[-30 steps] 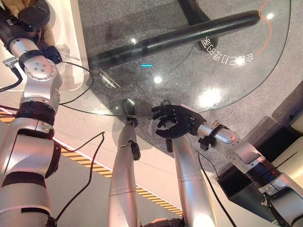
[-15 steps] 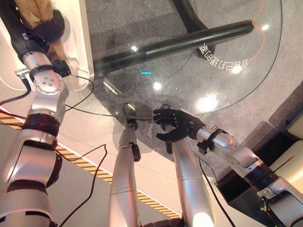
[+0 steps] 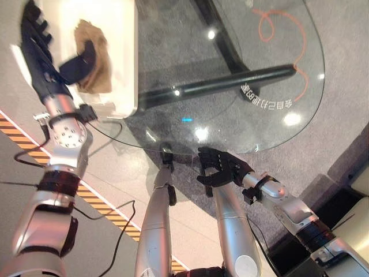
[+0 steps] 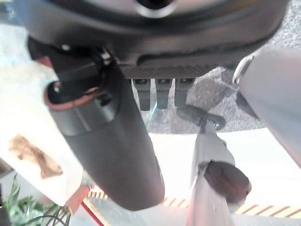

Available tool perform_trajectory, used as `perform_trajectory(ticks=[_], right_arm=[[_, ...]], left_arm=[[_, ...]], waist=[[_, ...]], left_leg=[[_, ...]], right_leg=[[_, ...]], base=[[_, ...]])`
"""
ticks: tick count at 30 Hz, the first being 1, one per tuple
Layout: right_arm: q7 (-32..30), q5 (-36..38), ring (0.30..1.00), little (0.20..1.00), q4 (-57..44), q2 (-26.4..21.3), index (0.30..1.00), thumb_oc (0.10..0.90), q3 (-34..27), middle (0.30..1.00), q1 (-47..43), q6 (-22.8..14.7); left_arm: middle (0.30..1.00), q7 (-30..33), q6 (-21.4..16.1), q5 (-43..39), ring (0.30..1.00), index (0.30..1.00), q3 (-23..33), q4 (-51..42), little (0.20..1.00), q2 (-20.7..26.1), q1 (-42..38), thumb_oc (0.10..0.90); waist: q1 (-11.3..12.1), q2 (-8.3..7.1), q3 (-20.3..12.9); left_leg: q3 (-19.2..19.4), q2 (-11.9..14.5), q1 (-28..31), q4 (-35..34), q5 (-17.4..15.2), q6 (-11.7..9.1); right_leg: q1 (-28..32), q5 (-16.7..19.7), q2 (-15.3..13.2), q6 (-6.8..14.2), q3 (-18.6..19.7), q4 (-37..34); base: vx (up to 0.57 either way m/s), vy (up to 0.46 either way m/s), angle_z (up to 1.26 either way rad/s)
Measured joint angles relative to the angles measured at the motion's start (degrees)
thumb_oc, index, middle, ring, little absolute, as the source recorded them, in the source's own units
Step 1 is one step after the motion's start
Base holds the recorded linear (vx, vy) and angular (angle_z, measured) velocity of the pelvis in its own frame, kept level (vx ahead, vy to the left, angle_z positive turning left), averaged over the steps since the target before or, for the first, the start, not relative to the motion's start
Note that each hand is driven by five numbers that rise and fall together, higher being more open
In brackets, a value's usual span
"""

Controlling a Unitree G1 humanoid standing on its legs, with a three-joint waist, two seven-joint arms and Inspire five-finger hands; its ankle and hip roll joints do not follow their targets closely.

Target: Wipe the table with a cloth and put it in the basket.

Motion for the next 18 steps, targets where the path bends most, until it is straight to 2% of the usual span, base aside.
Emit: perform_trajectory(ticks=[1,2,3,4,5,6,7,10,11,13,15,18], right_arm=[[1.0,-1.1,0.900,0.900,0.7,0.7,0.900,0.800,-0.7,0.900,1.7,-0.4],[1.0,-1.1,0.900,0.900,0.7,0.7,0.900,0.800,-0.7,0.900,1.7,-0.4],[1.6,-2.5,0.900,0.900,4.9,3.1,0.900,0.800,-1.8,0.900,3.1,-0.6],[1.7,-2.9,0.900,0.900,5.7,3.6,0.900,0.800,-1.8,0.900,4.2,-0.7],[1.7,-2.9,0.900,0.900,5.7,3.6,0.900,0.800,-1.8,0.900,4.2,-0.7],[2.1,-4.0,0.900,0.900,6.8,4.9,0.900,0.800,-2.8,0.900,7.1,-0.8],[2.8,-4.5,0.900,0.900,7.8,5.6,0.900,0.800,-3.3,0.900,8.3,-1.3],[3.4,-6.1,0.900,0.900,10.8,7.2,0.900,0.800,-3.7,0.900,10.1,-1.8],[3.4,-7.8,0.900,0.900,12.5,7.7,0.900,0.800,-4.0,0.900,10.5,-2.1],[3.1,-9.9,0.900,0.900,15.2,8.7,0.900,0.800,-4.7,0.900,10.6,-2.3],[2.9,-11.9,0.900,0.900,19.0,9.7,0.900,0.800,-6.0,0.900,12.7,-2.0],[2.9,-12.7,0.900,0.900,23.6,11.4,0.900,0.800,-8.6,0.900,14.9,-1.9]], left_arm=[[0.900,-1.6,0.1,0.6,0.900,0.900,0.6,-3.7,0.900,-2.2,5.5,0.800],[0.900,-1.6,0.1,0.6,0.900,0.900,0.6,-3.7,0.900,-2.2,5.5,0.800],[0.900,-2.7,0.5,1.2,0.900,0.900,2.9,-8.8,0.900,-8.2,11.7,0.800],[0.900,-2.8,0.6,1.5,0.900,0.900,2.8,-11.5,0.900,-10.2,15.7,0.800],[0.900,-2.8,0.6,1.5,0.900,0.900,2.8,-11.5,0.900,-10.2,15.7,0.800],[0.900,-3.2,0.9,3.7,0.900,0.900,2.1,-13.8,0.900,-13.4,20.9,0.800],[0.900,-3.9,1.2,3.4,0.900,0.900,1.8,-13.9,0.900,-14.6,22.8,0.800],[0.900,-6.6,2.7,1.5,0.900,0.900,1.4,-11.4,0.900,-15.7,27.4,0.800],[0.900,-8.2,3.9,-0.4,0.900,0.900,1.6,-7.6,0.900,-16.2,29.1,0.800],[0.900,-9.3,5.1,-1.9,0.900,0.900,2.0,-3.5,0.900,-17.8,29.0,0.800],[0.900,-14.2,8.3,-5.0,0.900,0.900,1.5,1.4,0.900,-20.1,31.6,0.800],[0.900,-21.4,11.3,-8.7,0.900,0.900,1.5,6.9,0.900,-22.9,34.3,0.800]], waist=[[1.4,0.06,0.0],[1.4,0.06,0.0],[2.6,-0.07,0.0],[3.0,-0.04,0.0],[3.0,-0.04,0.0],[4.2,-0.12,-0.1],[5.0,-0.09,-0.4],[6.2,-0.39,-3.2],[6.6,-0.27,-4.9],[6.7,-0.18,-5.4],[6.8,0.16,-9.7],[7.0,0.40,-13.5]], left_leg=[[-0.3,0.0,3.5,-1.5,0.0,-0.3],[-0.3,0.0,3.5,-1.5,0.0,-0.3],[-0.5,0.0,8.3,-3.6,0.5,-0.8],[-1.1,0.1,10.9,-4.4,0.4,-0.8],[-1.1,0.1,10.9,-4.4,0.4,-0.8],[-2.3,0.3,15.2,-6.0,0.5,-1.0],[-2.7,0.4,17.0,-6.9,0.5,-1.0],[-3.4,0.7,19.2,-8.6,0.3,-1.2],[-3.5,0.9,19.6,-8.9,0.1,-1.4],[-3.6,0.7,21.7,-9.4,0.1,-1.4],[-4.0,0.8,23.3,-9.8,-0.6,-1.4],[-5.0,0.8,26.0,-10.5,-0.9,-1.5]], right_leg=[[3.3,-0.2,0.1,0.0,-0.2,-0.9],[3.3,-0.2,0.1,0.0,-0.2,-0.9],[7.9,-0.4,0.0,0.0,-0.5,-2.3],[10.7,-0.7,0.0,-0.1,-1.2,-3.2],[10.7,-0.7,0.0,-0.1,-1.2,-3.2],[15.4,-1.5,0.0,0.0,-2.5,-4.9],[17.2,-1.8,0.1,-0.5,-2.9,-5.7],[19.1,-2.3,0.1,-1.1,-3.2,-6.5],[19.6,-2.3,0.4,-1.1,-3.3,-6.9],[21.6,-2.4,0.4,-1.0,-3.3,-7.2],[23.5,-3.2,0.3,-1.0,-3.9,-8.0],[27.2,-3.9,0.5,-1.2,-5.0,-9.7]], base=[[-0.03,-0.113,0.02],[-0.06,-0.229,0.07],[-0.03,-0.160,0.12],[-0.03,-0.160,0.12],[-0.01,-0.135,0.27],[0.00,-0.139,0.25],[-0.01,-0.185,0.27],[0.00,-0.111,0.06],[0.03,-0.150,-0.02],[0.06,-0.127,0.02],[0.07,-0.113,0.13],[0.11,-0.135,0.17]])
